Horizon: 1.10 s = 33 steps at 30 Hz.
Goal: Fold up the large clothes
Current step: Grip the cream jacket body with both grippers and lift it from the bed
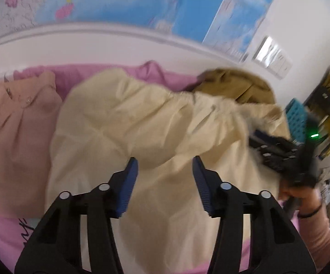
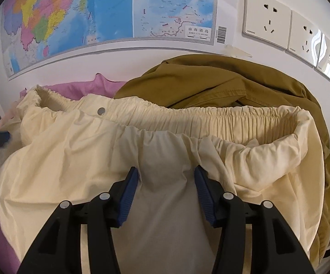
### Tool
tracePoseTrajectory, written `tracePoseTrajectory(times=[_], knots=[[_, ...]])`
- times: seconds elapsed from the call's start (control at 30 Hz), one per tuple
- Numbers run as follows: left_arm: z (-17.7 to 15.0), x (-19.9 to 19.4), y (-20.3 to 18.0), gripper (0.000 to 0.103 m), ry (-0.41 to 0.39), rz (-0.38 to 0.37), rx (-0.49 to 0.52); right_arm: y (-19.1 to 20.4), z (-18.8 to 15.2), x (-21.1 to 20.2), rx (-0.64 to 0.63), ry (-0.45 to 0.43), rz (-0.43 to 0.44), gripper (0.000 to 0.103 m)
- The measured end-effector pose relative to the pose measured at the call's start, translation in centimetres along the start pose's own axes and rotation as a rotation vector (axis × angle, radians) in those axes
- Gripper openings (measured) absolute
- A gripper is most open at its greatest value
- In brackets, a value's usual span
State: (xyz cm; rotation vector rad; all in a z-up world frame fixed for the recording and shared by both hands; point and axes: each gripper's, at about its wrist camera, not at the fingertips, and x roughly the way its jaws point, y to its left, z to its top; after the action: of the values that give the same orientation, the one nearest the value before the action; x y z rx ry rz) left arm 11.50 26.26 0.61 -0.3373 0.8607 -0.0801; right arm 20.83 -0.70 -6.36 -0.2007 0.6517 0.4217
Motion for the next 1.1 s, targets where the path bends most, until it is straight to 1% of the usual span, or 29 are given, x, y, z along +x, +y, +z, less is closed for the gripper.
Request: tracePoseTrajectory(times=[0.07, 0.17, 0.23, 0.33, 0.4, 0.53, 0.6, 0.67, 0.83, 1.0, 1.07, 1.1], knots=[[-0.1, 1.1, -0.3, 0.046, 0.008, 0.055, 0.017, -0.3, 0.0, -0.9, 0.015, -0.008, 0.02, 0.052], [-0.2, 1.9, -0.6, 0.046, 0.006, 0.096, 0.042, -0.7, -0.1, -2.8, 0.027, -0.038, 0.042, 0.054], [-0.2, 2.2, -0.7, 0.046, 0.009, 0.113, 0.052, -1.1, -0.3, -4.0, 0.034, -0.071, 0.052, 0.058], [-0.3, 2.5, -0.6, 0.046, 0.017, 0.117, 0.056, -2.2, -0.4, -5.3, 0.052, -0.111, 0.048, 0.058], [-0.4, 2.7, -0.5, 0.046, 0.023, 0.117, 0.055, -3.5, -0.4, -5.0, 0.089, -0.097, 0.03, 0.058], [-0.7, 3.4, -0.1, 0.046, 0.041, 0.129, 0.064, -6.3, -0.6, -2.9, 0.141, -0.061, -0.012, 0.058], [-0.7, 3.8, 0.2, 0.046, 0.052, 0.128, 0.06, -7.8, -1.0, -1.9, 0.18, -0.045, -0.009, 0.057], [-0.7, 4.4, 0.3, 0.046, 0.062, 0.131, 0.063, -8.6, -1.4, -1.1, 0.209, -0.042, 0.019, 0.057], [-0.3, 5.5, 1.4, 0.044, 0.088, 0.101, 0.039, -8.1, -1.7, -0.5, 0.172, -0.041, -0.004, 0.058], [-0.3, 6.3, 2.0, 0.044, 0.111, 0.069, 0.041, -8.7, -1.7, -1.7, 0.205, -0.041, 0.04, 0.058], [-0.2, 6.3, 2.2, 0.043, 0.12, 0.056, 0.038, -8.6, -1.8, -2.9, 0.204, -0.055, 0.041, 0.058], [-0.3, 6.4, 2.2, 0.043, 0.123, 0.054, 0.04, -8.7, -2.0, -3.7, 0.208, -0.072, 0.055, 0.058]])
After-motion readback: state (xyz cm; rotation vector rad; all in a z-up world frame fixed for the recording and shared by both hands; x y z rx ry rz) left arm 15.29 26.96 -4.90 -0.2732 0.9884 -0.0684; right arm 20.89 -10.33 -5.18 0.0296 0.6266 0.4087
